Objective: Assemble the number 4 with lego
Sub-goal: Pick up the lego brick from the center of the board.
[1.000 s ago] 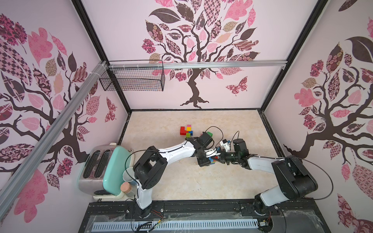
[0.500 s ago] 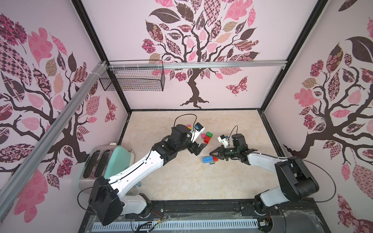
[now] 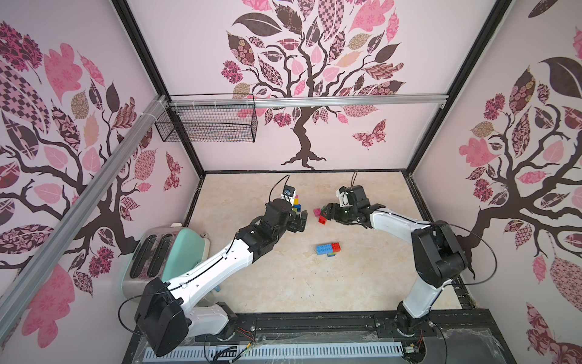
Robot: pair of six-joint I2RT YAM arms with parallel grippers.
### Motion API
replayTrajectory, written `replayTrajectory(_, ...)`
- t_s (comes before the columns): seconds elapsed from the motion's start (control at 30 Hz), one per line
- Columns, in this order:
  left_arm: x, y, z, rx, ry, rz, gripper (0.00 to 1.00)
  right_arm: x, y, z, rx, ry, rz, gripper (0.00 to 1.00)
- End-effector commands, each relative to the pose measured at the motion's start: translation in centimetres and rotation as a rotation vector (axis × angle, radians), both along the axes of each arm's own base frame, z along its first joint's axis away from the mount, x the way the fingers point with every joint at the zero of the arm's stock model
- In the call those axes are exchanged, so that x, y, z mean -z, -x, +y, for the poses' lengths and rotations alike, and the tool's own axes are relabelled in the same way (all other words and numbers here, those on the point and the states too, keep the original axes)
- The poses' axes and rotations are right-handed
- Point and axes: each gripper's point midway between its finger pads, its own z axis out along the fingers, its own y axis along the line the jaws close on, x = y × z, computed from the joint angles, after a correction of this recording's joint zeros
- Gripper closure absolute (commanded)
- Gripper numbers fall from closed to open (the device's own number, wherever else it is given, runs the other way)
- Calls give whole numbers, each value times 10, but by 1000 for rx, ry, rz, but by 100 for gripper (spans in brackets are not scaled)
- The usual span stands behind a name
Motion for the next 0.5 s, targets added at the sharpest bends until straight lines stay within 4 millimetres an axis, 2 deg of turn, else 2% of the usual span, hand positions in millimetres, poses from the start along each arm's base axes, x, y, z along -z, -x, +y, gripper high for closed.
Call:
replayTrajectory(0.0, 6, 4, 14, -56, 7, 5, 2, 29, -14, -10, 41, 157, 34, 25)
replayTrajectory(0.2, 25, 8, 27, -127, -19, 65, 2, 53, -24, 5, 7, 307, 49, 25)
replayTrajectory(0.33, 35, 11, 26, -117, -24, 102, 2, 67, -26, -6, 41, 443, 43, 28)
replayTrajectory(0.47, 38, 10, 24, -119, -18, 113, 2, 76, -23, -25, 37, 559, 43, 39)
